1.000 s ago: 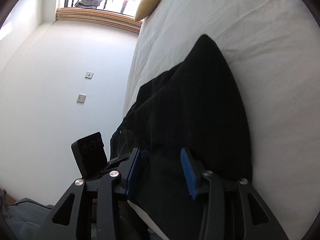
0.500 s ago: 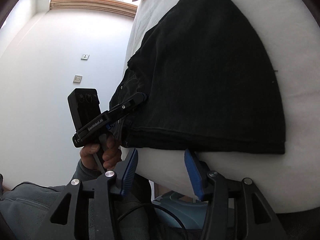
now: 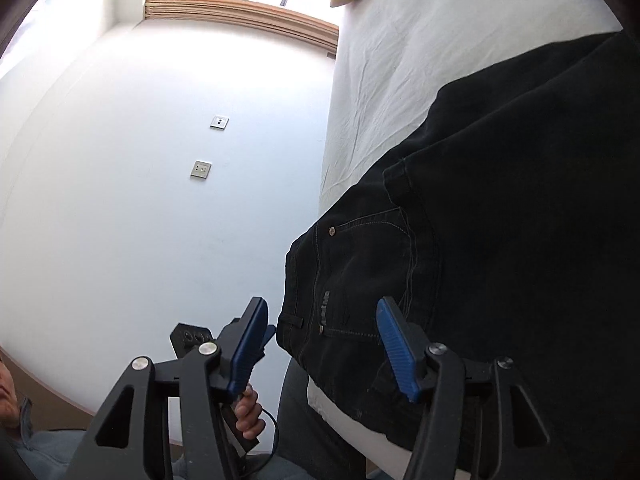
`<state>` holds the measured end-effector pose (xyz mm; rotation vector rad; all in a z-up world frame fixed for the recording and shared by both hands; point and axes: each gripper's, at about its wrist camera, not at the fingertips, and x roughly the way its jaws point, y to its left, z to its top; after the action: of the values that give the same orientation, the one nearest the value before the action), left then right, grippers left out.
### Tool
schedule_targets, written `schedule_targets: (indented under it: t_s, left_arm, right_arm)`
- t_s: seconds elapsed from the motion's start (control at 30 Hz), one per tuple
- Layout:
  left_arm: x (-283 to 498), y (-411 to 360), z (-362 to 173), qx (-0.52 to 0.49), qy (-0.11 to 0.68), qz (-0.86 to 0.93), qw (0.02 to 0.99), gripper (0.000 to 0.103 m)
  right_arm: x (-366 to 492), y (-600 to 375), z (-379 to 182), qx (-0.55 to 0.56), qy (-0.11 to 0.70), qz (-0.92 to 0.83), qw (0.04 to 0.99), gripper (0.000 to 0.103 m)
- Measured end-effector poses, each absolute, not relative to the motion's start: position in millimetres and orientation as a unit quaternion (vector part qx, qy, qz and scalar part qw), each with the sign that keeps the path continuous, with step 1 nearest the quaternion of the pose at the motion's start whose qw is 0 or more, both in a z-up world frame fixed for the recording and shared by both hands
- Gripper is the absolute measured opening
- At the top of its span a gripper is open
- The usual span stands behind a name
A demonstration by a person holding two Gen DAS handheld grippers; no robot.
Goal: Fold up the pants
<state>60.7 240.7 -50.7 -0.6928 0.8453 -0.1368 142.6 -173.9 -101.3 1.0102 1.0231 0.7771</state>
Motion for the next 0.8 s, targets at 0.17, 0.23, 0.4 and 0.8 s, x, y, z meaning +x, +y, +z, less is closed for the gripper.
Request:
schedule_targets:
  t_s: [0.17,0.23,0.4,0.8]
  left_arm:
    - [60.3,250.3,-82.3,-0.394,0.427,-0.061,0.811,0.098]
    - [64.4,254.5,-92.0,-0.405,0.438,-0.068,0.8,0.098]
    - [71.3,250.1,-121.5,-0.44,0.448,-0.067,0.775,0.098]
    - [87.8,262.9,-140.2,-0.483,0.449,-0.066,0.748,0.027]
  right_arm:
    - [162.7,-167.0,-127.0,0.472,0.478,0.335,0.66,0.075]
    - [166.8,-168.6,-142.6,0.471,0.498,0.314,0.657,0.072]
    - [161.8,-178.9,-146.7,0.476,0.493,0.312,0.658,0.062]
    - [155.4,-189.4,-145.5,0.477,0.504,0.296,0.657,0.061]
